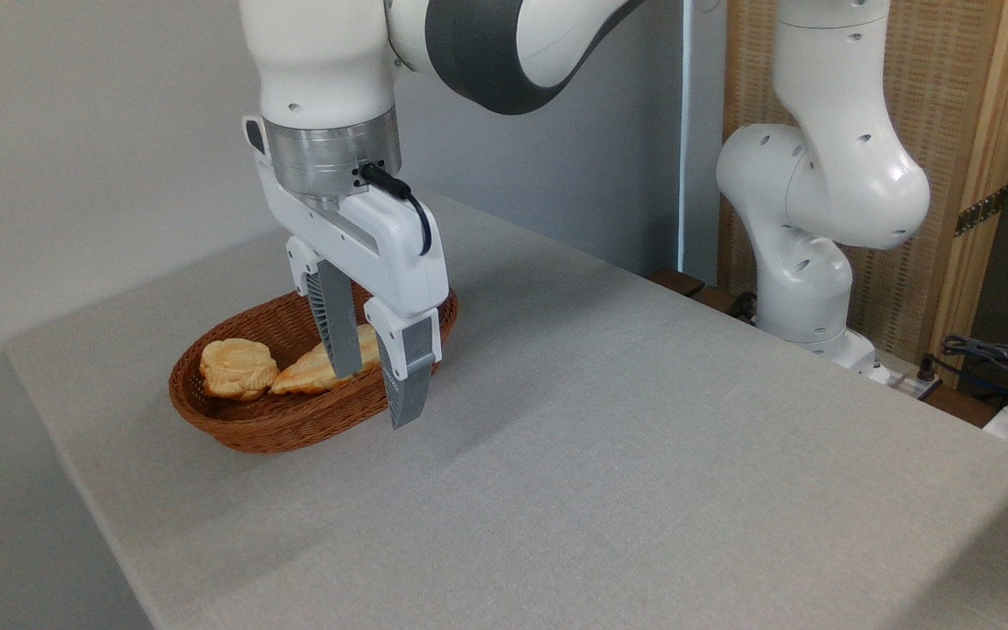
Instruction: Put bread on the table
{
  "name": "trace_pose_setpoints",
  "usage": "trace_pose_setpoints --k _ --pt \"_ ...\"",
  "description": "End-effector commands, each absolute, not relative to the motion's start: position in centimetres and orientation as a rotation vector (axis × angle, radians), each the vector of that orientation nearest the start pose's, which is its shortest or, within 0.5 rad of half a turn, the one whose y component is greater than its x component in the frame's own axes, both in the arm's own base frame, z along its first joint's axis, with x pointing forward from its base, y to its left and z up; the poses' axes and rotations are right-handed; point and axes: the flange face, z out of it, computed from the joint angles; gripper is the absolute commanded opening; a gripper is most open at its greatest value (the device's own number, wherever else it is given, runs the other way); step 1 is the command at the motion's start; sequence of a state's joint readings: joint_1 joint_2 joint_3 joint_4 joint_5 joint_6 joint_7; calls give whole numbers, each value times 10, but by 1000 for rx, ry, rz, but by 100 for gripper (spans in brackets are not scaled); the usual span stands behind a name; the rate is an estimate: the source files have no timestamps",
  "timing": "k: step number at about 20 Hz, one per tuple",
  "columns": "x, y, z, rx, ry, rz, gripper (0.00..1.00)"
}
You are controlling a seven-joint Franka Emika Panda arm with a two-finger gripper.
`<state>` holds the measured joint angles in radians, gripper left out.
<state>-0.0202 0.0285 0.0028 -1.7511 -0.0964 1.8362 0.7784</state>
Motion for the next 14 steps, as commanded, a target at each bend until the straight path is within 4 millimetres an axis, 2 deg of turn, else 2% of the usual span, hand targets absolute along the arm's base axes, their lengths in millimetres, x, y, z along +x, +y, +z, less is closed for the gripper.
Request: trace_pose_setpoints --k 1,6,8,14 --pt "577 -17 546 -2957 1209 -130 100" --pt "578 -24 545 -2953 1231 -138 100" --pt "580 -34 541 -2946 1252 -144 100" --pt "586 -87 535 -2879 1375 -232 100"
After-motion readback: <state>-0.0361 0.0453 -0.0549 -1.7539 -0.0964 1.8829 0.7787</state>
